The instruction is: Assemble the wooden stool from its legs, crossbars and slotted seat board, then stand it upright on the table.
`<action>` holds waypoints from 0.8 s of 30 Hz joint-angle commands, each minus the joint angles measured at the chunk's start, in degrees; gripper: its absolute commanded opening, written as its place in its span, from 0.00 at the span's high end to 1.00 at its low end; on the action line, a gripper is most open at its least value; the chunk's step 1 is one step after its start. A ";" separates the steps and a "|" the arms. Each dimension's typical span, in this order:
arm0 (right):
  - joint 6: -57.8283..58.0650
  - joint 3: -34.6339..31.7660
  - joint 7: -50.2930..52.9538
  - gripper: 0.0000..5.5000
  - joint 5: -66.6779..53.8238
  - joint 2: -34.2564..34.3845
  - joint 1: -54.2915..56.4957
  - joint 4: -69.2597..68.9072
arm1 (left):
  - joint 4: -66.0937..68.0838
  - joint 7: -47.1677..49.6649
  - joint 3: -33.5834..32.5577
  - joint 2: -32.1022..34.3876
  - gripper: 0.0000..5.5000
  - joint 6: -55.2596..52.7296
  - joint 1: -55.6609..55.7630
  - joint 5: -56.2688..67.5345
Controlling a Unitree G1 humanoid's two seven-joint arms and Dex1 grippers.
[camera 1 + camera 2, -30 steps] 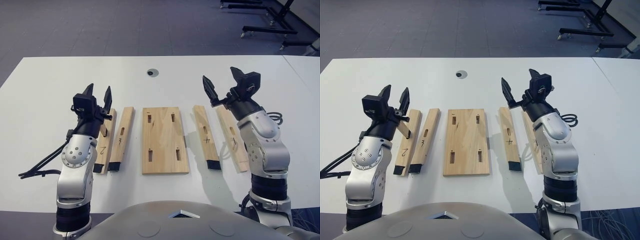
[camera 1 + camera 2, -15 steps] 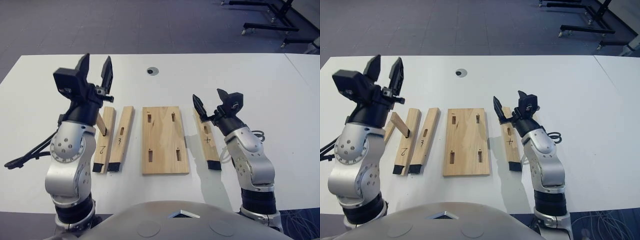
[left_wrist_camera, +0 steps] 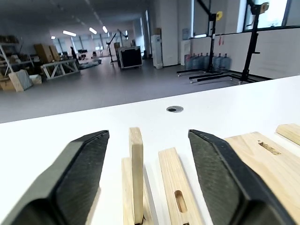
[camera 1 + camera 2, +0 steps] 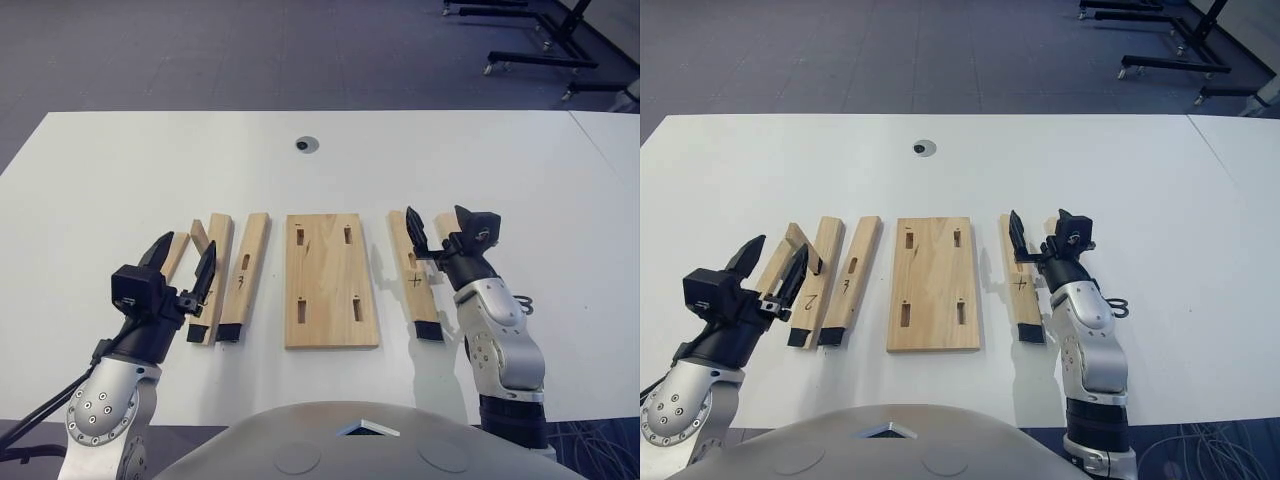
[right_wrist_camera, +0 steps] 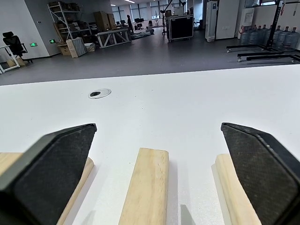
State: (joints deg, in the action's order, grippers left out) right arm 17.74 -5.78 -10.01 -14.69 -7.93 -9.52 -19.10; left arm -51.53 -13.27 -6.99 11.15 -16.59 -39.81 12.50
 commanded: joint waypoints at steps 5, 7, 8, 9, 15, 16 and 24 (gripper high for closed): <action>1.16 0.98 -0.52 0.11 -0.28 -0.16 -0.67 -1.23 | 0.83 8.44 -4.22 -2.91 0.19 -26.53 3.32 8.33; 1.63 1.07 -0.69 0.11 -0.38 -0.31 -0.35 -1.34 | 1.27 9.97 -5.18 -2.39 0.13 -31.26 5.03 8.65; 1.77 0.94 -0.85 0.11 -0.48 -0.47 -0.33 -1.35 | 1.54 10.78 -5.80 -2.24 0.11 -33.17 5.82 8.64; 1.90 0.94 -0.88 0.11 -0.49 -0.50 -0.26 -1.35 | 1.83 10.98 -6.32 -1.78 0.09 -34.43 6.49 8.64; 2.44 1.58 -1.81 0.11 -0.85 -0.65 -0.13 -2.00 | 1.90 11.48 -4.84 0.88 0.05 -41.11 9.93 8.01; 2.77 1.70 -2.13 0.11 -1.22 -0.59 -0.04 -2.38 | 2.02 11.43 -4.19 1.60 0.05 -42.50 10.75 7.85; 3.41 1.01 -2.21 0.11 -1.68 -0.73 0.54 -2.62 | 2.71 10.81 -2.70 5.21 0.05 -50.85 13.44 7.35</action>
State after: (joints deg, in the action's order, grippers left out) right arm 20.59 -4.20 -12.29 -15.93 -8.20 -9.58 -21.16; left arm -49.13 -2.19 -9.98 15.42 -64.63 -26.50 20.05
